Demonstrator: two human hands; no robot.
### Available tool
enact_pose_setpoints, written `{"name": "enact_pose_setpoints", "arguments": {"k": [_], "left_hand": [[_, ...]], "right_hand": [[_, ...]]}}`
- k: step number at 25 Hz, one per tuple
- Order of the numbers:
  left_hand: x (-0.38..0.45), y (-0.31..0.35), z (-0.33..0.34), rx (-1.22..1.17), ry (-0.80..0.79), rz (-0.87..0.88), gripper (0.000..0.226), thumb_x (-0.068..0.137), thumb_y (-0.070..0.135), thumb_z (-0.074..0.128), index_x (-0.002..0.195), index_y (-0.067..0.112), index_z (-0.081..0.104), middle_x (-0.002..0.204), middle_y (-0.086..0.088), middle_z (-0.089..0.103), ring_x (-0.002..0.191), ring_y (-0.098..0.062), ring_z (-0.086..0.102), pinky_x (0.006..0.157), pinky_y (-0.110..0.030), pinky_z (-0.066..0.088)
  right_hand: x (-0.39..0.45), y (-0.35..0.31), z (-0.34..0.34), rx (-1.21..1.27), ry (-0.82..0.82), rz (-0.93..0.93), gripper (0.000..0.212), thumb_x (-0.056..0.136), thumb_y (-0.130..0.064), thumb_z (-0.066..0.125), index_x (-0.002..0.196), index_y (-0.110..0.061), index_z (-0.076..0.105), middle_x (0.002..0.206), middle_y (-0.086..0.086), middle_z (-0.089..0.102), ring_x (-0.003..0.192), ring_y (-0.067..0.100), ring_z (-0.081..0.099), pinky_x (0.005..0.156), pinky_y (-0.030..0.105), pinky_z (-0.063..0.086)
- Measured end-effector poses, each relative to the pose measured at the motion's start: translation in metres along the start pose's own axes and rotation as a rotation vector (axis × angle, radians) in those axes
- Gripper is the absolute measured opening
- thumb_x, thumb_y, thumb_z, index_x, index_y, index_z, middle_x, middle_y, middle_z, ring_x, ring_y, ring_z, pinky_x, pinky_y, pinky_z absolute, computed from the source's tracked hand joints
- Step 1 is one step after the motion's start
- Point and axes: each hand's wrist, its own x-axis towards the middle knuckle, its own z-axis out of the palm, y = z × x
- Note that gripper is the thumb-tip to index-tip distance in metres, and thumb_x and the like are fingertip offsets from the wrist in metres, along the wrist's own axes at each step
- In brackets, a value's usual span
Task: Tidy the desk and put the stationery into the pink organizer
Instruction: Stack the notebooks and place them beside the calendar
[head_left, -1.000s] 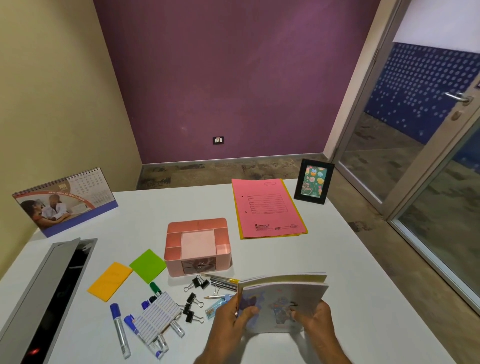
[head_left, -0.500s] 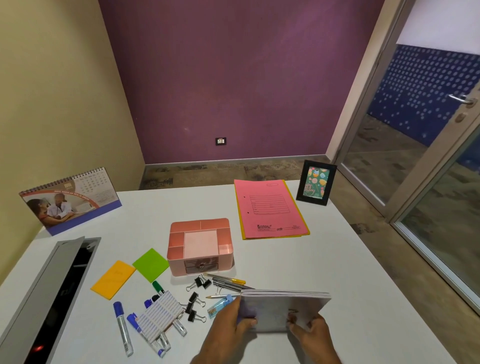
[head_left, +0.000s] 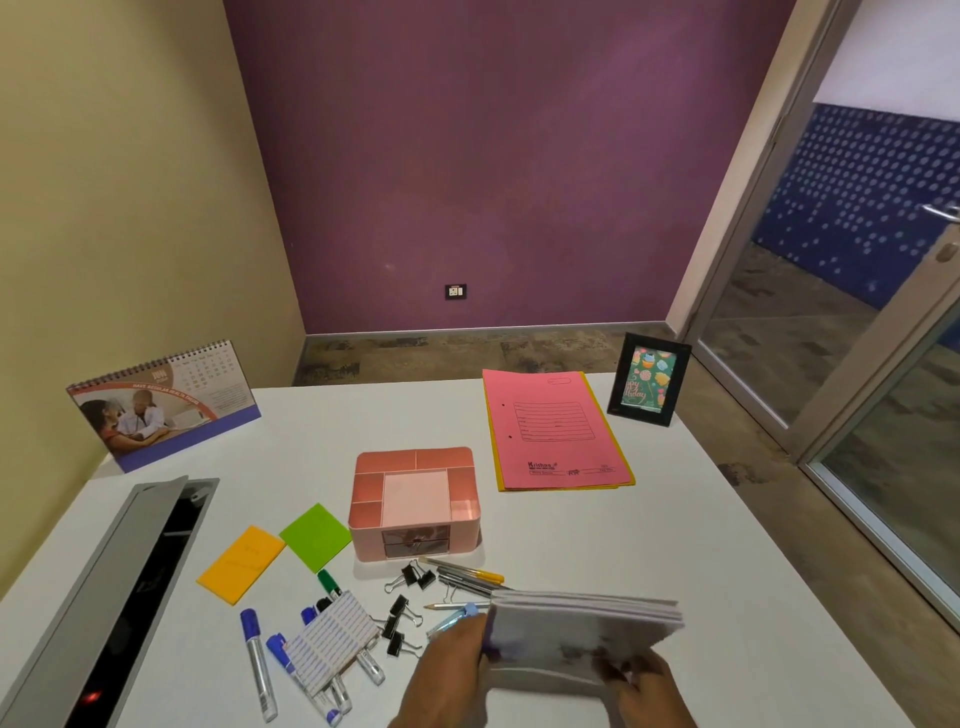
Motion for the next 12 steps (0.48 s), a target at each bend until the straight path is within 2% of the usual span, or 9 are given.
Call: {"name": "enact_pose_setpoints", "arguments": {"k": [1, 2, 4, 7, 10, 12], "left_hand": [[-0.002, 0.007, -0.010, 0.025, 0.004, 0.023, 0.024, 0.085, 0.020, 0.060, 0.107, 0.028, 0.061, 0.091, 0.016, 0.061, 0.078, 0.011, 0.060, 0.072, -0.006, 0.045], [0.003, 0.005, -0.020, 0.094, 0.042, 0.070, 0.023, 0.085, 0.023, 0.055, 0.105, 0.034, 0.059, 0.092, 0.020, 0.060, 0.084, 0.006, 0.059, 0.076, -0.013, 0.046], [0.009, 0.006, -0.044, 0.104, 0.110, 0.120, 0.028, 0.086, 0.026, 0.054, 0.111, 0.035, 0.059, 0.096, 0.020, 0.062, 0.089, -0.007, 0.060, 0.075, -0.025, 0.047], [0.024, 0.010, -0.077, -0.104, 0.241, 0.104, 0.025, 0.089, 0.030, 0.060, 0.113, 0.034, 0.061, 0.097, 0.019, 0.071, 0.085, -0.004, 0.066, 0.074, -0.030, 0.056], [0.038, 0.013, -0.121, -0.271, 0.441, 0.107, 0.025, 0.090, 0.013, 0.067, 0.107, 0.030, 0.063, 0.086, 0.014, 0.071, 0.076, 0.001, 0.066, 0.062, -0.015, 0.052], [0.051, 0.011, -0.156, -0.330, 0.531, 0.069, 0.028, 0.090, 0.006, 0.067, 0.108, 0.027, 0.062, 0.084, 0.007, 0.071, 0.071, 0.002, 0.065, 0.057, -0.007, 0.046]], "right_hand": [[0.001, -0.007, -0.003, -0.029, -0.038, -0.022, 0.040, 0.078, 0.008, 0.073, 0.071, -0.031, 0.068, 0.061, -0.017, 0.070, 0.074, 0.001, 0.066, 0.059, 0.001, 0.041], [0.001, -0.019, -0.005, -0.078, -0.079, -0.039, 0.042, 0.078, 0.006, 0.074, 0.068, -0.034, 0.064, 0.057, -0.026, 0.067, 0.066, -0.002, 0.064, 0.057, 0.003, 0.041], [0.005, -0.048, -0.005, -0.161, -0.153, -0.136, 0.038, 0.079, 0.004, 0.072, 0.079, -0.033, 0.064, 0.064, -0.034, 0.066, 0.062, -0.002, 0.061, 0.055, 0.007, 0.042], [0.015, -0.100, 0.009, -0.117, -0.232, -0.216, 0.033, 0.078, 0.003, 0.071, 0.088, -0.027, 0.066, 0.062, -0.021, 0.069, 0.058, -0.004, 0.058, 0.055, 0.011, 0.044], [0.036, -0.148, 0.039, -0.054, -0.253, -0.284, 0.023, 0.062, -0.021, 0.074, 0.085, -0.027, 0.070, 0.065, 0.000, 0.071, 0.054, 0.011, 0.055, 0.051, 0.029, 0.046], [0.056, -0.176, 0.066, -0.052, -0.277, -0.297, 0.025, 0.066, -0.014, 0.076, 0.088, -0.025, 0.072, 0.075, 0.005, 0.073, 0.062, 0.014, 0.062, 0.055, 0.032, 0.050]]}}
